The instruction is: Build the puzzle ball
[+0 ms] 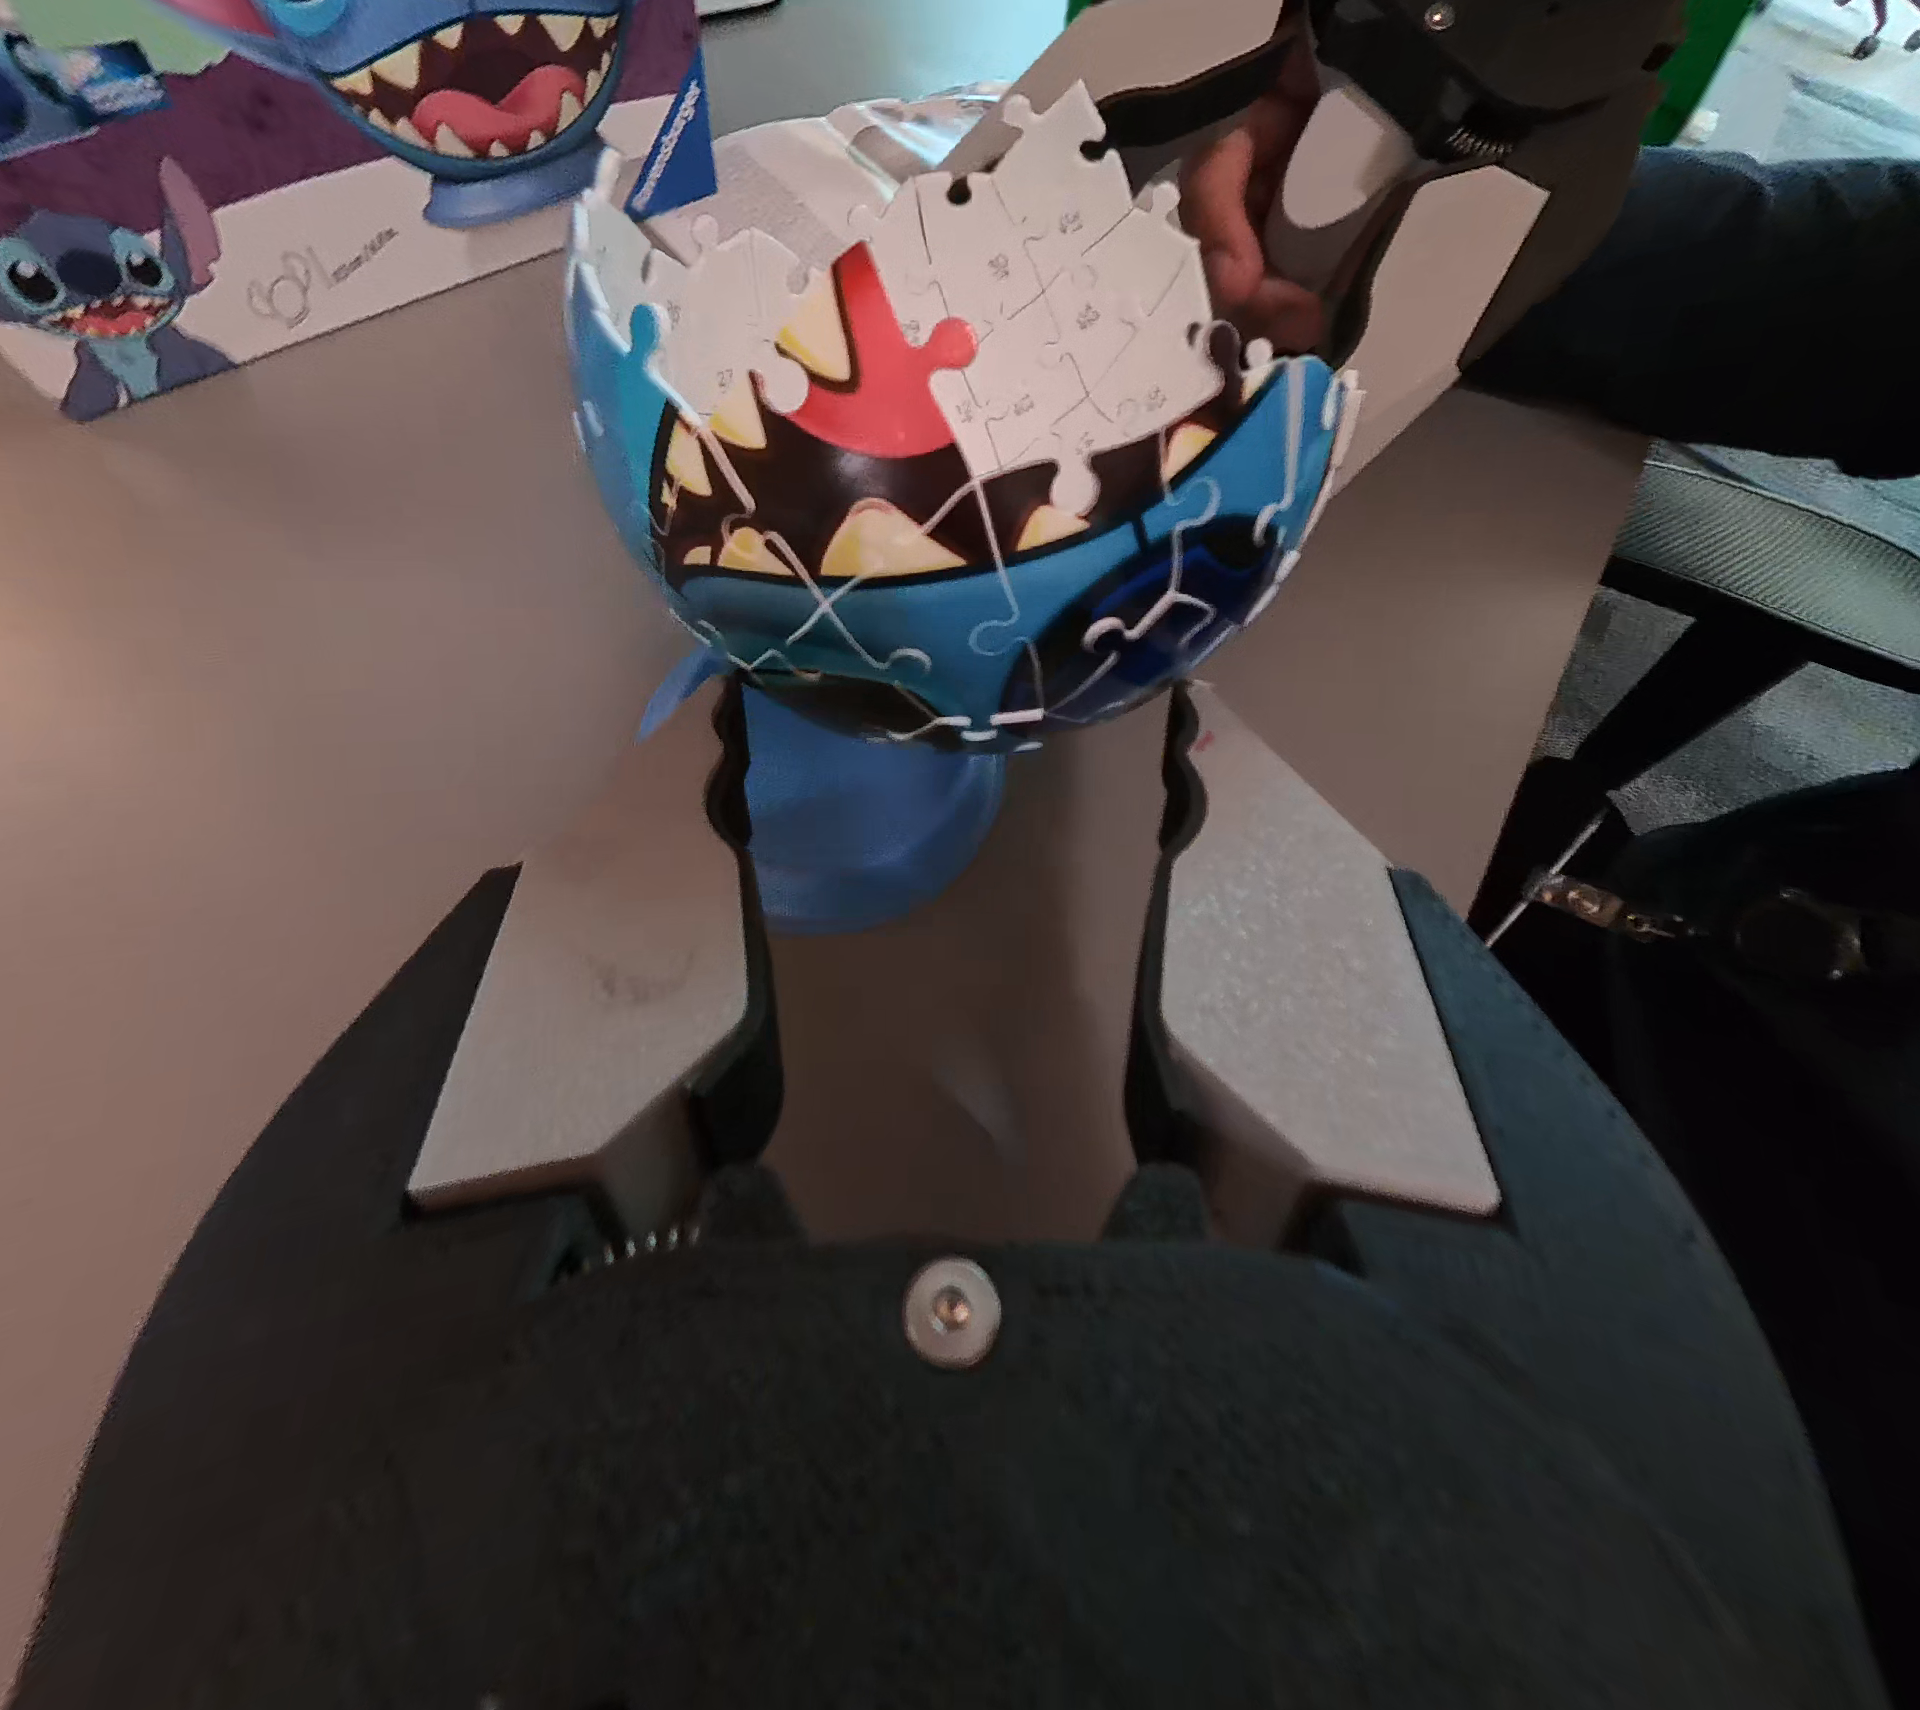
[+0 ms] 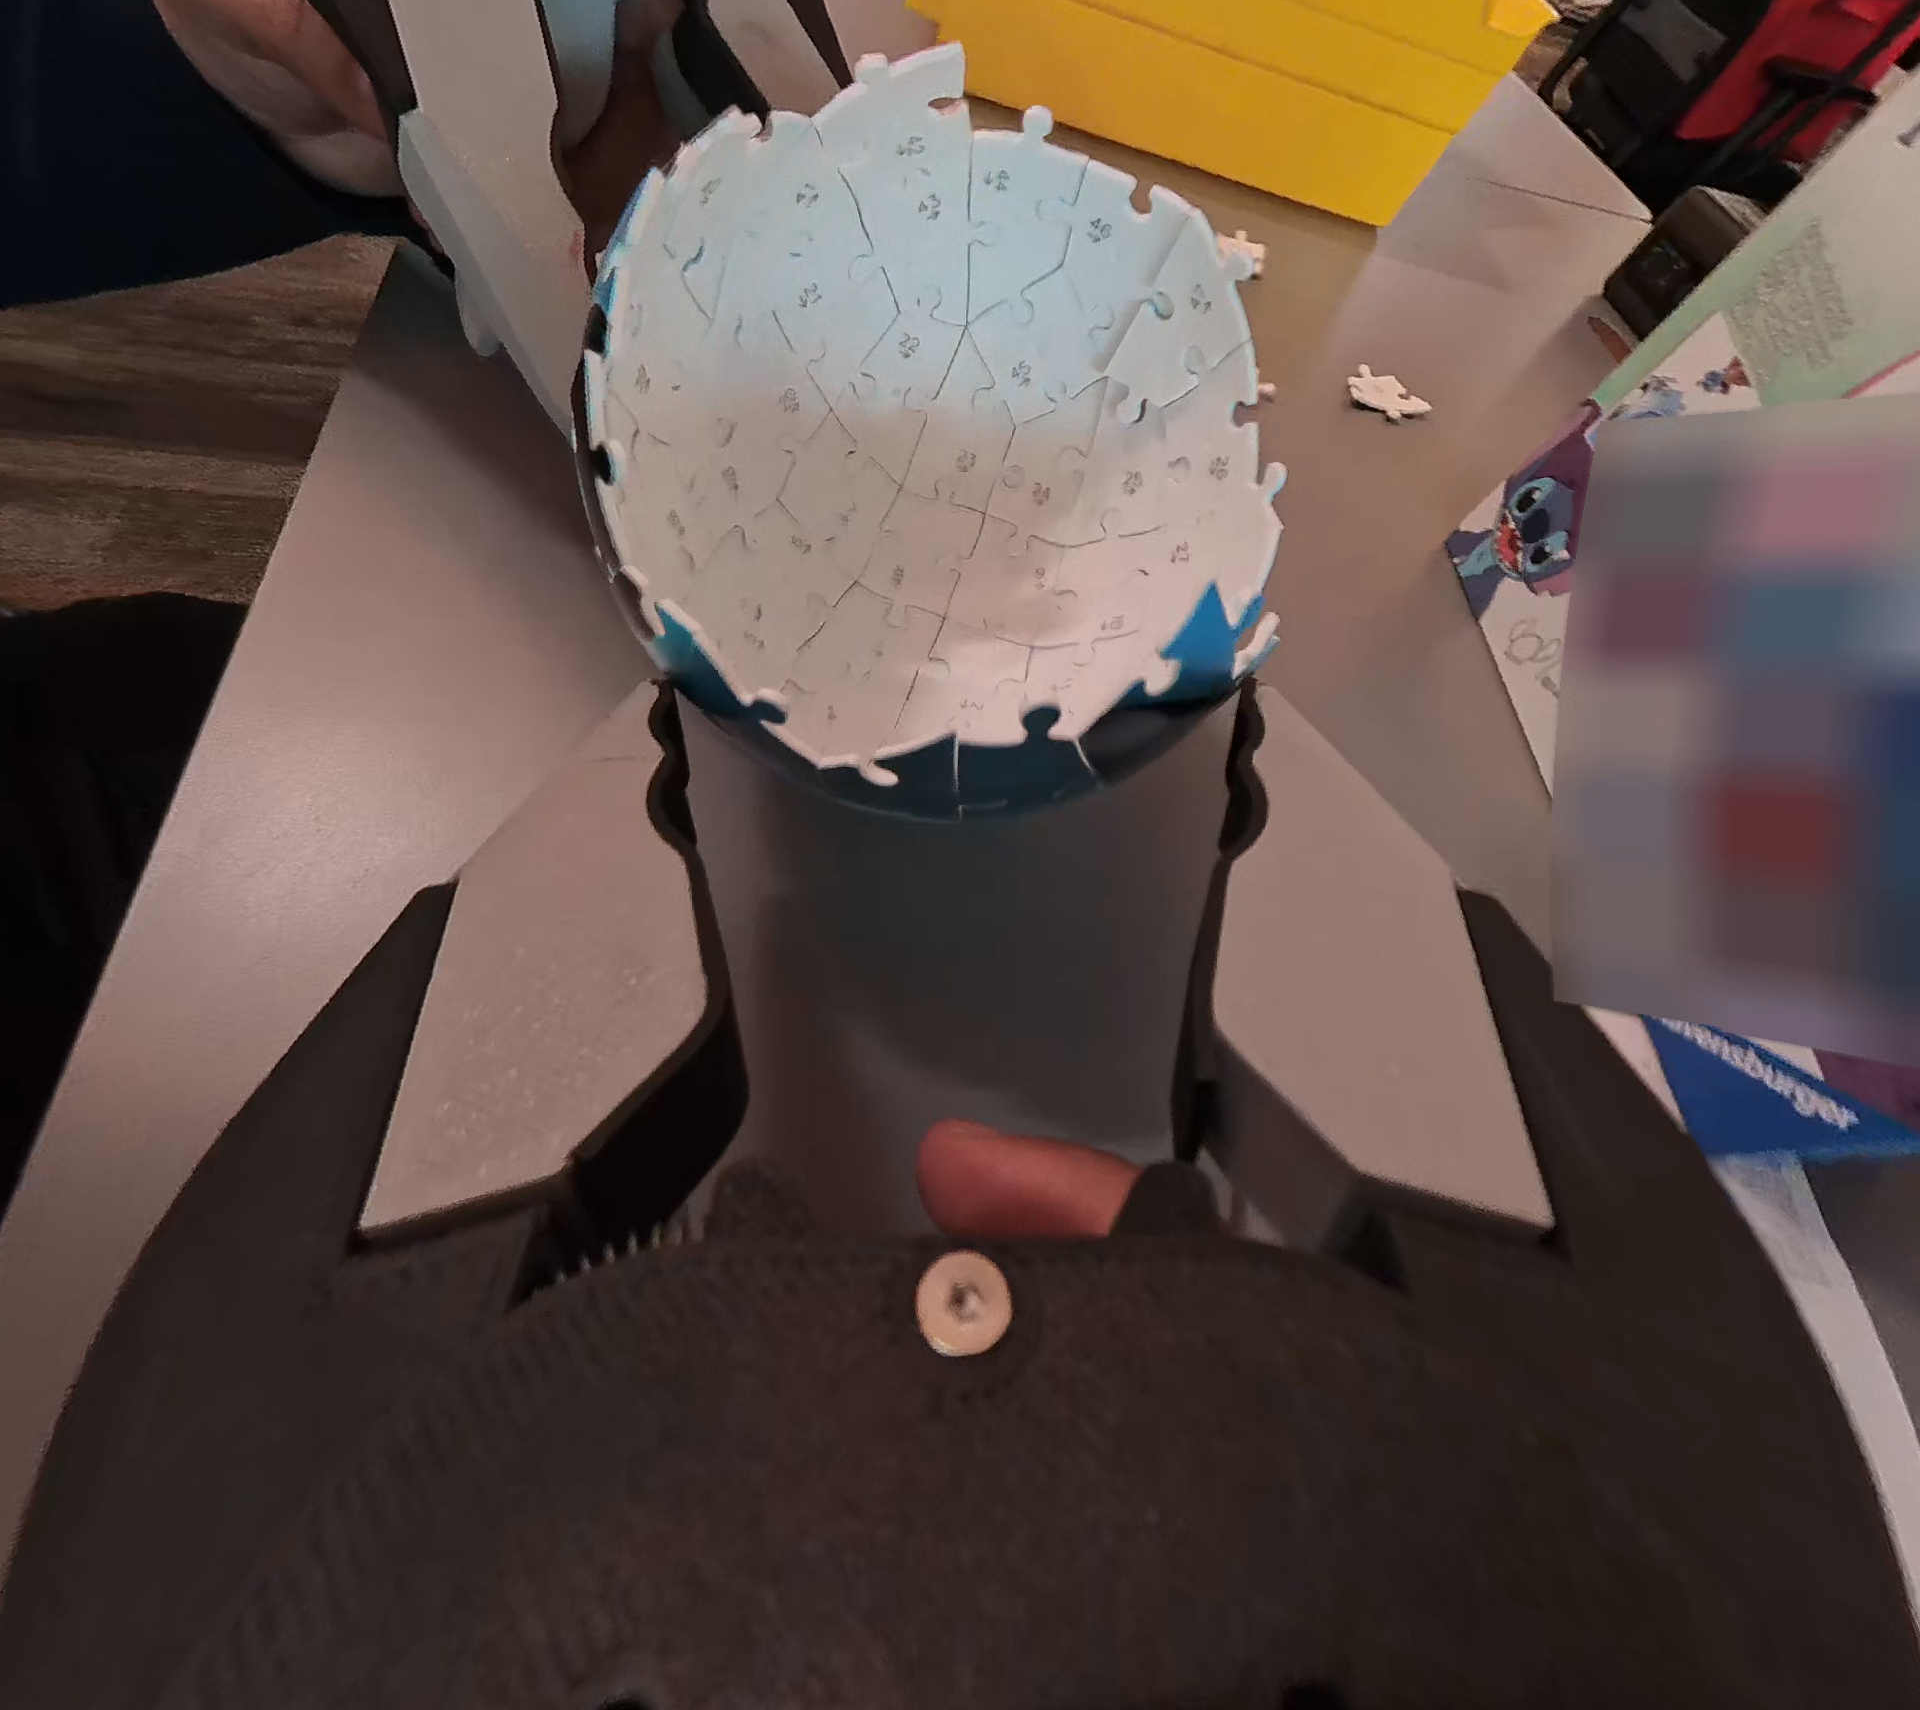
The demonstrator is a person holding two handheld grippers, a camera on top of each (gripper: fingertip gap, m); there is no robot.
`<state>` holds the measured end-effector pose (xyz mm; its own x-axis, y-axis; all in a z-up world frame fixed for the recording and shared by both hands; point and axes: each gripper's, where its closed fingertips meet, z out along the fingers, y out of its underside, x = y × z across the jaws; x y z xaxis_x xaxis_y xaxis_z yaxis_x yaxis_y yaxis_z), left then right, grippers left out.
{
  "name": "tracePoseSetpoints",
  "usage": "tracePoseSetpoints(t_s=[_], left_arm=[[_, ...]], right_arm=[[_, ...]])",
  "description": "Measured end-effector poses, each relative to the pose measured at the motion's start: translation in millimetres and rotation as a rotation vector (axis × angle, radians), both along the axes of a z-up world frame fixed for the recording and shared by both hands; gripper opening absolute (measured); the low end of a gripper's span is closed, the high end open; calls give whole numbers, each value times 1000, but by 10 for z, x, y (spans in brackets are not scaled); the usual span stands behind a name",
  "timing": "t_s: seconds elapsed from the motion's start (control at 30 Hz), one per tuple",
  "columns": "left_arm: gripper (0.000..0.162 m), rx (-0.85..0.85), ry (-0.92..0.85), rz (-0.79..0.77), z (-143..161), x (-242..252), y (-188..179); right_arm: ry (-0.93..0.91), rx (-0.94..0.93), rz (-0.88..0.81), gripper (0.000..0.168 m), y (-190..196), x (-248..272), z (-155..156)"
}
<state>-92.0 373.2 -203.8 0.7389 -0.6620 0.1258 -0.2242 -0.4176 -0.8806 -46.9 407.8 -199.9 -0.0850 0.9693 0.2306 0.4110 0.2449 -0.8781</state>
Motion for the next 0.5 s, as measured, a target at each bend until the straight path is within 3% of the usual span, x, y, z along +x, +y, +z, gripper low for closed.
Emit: tracePoseSetpoints(t_s=[0.2, 0.5], left_arm=[[78, -19, 23, -99, 32, 327, 102], [76, -67, 159, -246, -187, 812, 200]], right_arm=[[2, -51, -128, 103, 44, 359, 3], [-40, -43, -328, 102, 57, 924, -183]])
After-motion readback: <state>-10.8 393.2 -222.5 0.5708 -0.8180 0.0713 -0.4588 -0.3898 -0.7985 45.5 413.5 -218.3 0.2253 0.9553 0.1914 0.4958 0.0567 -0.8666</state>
